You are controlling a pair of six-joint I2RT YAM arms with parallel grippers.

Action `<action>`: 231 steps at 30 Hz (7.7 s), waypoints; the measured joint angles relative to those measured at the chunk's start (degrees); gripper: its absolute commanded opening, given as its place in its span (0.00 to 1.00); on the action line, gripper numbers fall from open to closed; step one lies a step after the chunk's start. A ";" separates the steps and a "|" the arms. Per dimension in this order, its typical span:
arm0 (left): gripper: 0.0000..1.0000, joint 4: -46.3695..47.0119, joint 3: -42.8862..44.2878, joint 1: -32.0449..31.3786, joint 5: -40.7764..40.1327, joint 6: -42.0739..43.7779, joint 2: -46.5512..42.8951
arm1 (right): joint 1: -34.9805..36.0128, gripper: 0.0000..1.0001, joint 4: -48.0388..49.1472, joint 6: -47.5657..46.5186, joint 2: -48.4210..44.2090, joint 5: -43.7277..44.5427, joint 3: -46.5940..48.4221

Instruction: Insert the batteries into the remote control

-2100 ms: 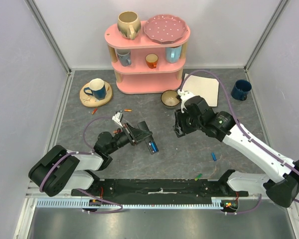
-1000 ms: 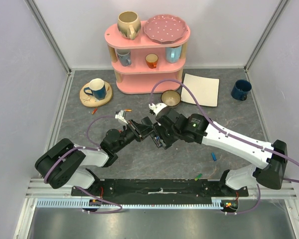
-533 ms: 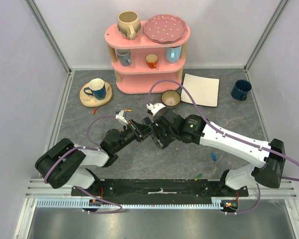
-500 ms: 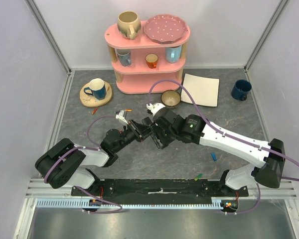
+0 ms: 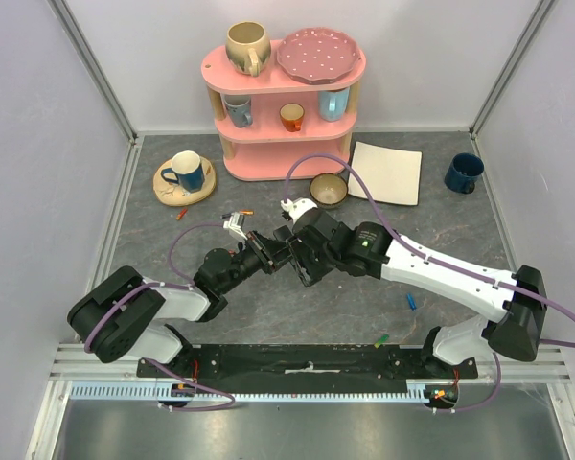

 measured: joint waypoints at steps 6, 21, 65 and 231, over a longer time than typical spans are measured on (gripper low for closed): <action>0.02 0.13 0.00 0.00 -0.02 -0.02 0.07 | 0.00 0.11 0.33 0.00 0.00 0.13 -0.72; 0.02 -0.17 0.00 0.00 -0.02 0.00 0.59 | 0.00 0.11 1.64 0.50 0.00 0.11 -2.29; 0.02 -2.78 0.74 0.00 0.44 -0.09 0.57 | 0.00 0.33 3.98 2.51 -0.81 0.33 -4.76; 0.02 4.61 3.56 2.86 16.81 -6.82 8.11 | -18.01 0.82 53.46 25.59 -32.89 -32.22 -48.04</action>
